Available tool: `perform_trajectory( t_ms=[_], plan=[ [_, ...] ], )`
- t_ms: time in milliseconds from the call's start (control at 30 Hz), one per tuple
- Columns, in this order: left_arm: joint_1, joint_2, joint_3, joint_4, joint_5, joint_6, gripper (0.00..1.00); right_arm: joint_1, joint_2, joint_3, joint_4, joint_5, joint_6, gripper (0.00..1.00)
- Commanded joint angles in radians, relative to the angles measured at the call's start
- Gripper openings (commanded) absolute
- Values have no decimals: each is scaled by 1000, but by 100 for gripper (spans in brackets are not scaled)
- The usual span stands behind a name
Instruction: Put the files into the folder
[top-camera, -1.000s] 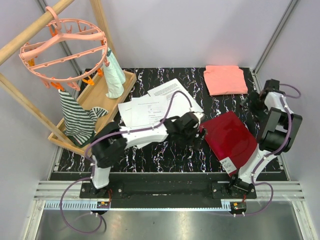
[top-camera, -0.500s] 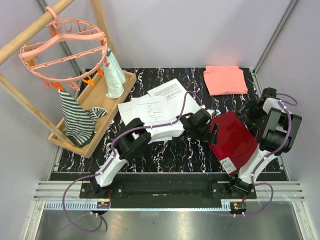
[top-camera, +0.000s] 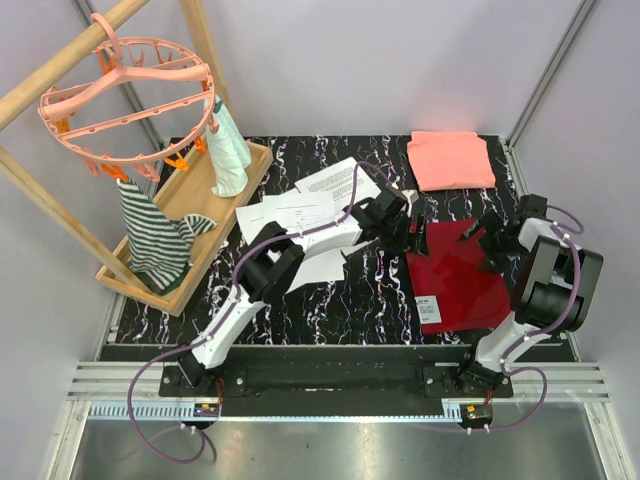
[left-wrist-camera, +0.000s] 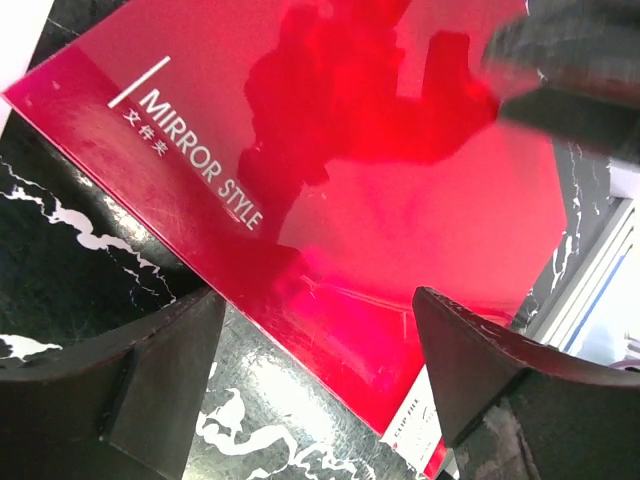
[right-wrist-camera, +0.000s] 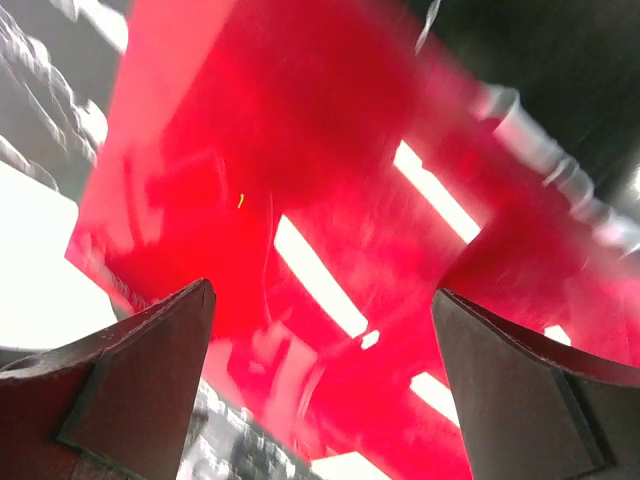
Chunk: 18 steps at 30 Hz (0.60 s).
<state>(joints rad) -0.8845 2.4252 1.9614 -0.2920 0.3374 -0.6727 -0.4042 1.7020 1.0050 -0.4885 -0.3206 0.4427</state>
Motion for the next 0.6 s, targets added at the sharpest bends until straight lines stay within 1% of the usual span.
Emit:
perform_trajectory(
  t_ms=[0,33,67,100,133,167,200,233,300,333,367,400,433,467,500,533,567],
  plan=[
    [-14,-50,4,-90,-41,93,89,11,-88,-20,-90,-46,-1,100],
    [-14,-81,-54,-91,-52,102,91,11,-99,-11,-122,6,-5,100],
    [-16,-116,-87,-98,-92,120,94,11,-114,-2,-140,29,-6,100],
    [-18,-191,-122,-98,-115,131,98,11,-140,15,-154,44,-2,100],
    [-19,-230,-192,-98,-177,146,98,11,-156,20,-176,63,-1,100],
    [-30,-268,-223,-117,-223,180,99,11,-169,24,-188,80,7,100],
    [-40,-341,-251,-127,-276,197,99,11,-201,30,-202,93,10,100],
    [-56,-375,-300,-134,-387,214,99,11,-217,32,-226,124,17,100],
    [-131,-449,-369,-121,-486,287,94,11,-267,46,-251,164,31,100],
    [-166,-460,-386,-99,-580,317,90,13,-286,53,-278,213,37,100],
    [-244,-463,-400,-87,-628,376,87,13,-306,66,-292,230,34,100],
    [-283,-456,-427,-67,-671,407,77,13,-339,98,-308,242,36,100],
    [-322,-448,-438,-27,-745,439,75,13,-353,115,-338,252,34,100],
    [-393,-422,-444,-12,-777,503,75,13,-382,154,-350,247,34,100],
    [-424,-407,-438,-1,-797,539,75,13,-395,174,-366,236,36,100],
    [-479,-393,-434,14,-834,597,76,13,-409,193,-387,224,34,100],
    [-504,-362,-424,16,-854,620,76,13,-435,223,-395,215,36,100]
  ],
)
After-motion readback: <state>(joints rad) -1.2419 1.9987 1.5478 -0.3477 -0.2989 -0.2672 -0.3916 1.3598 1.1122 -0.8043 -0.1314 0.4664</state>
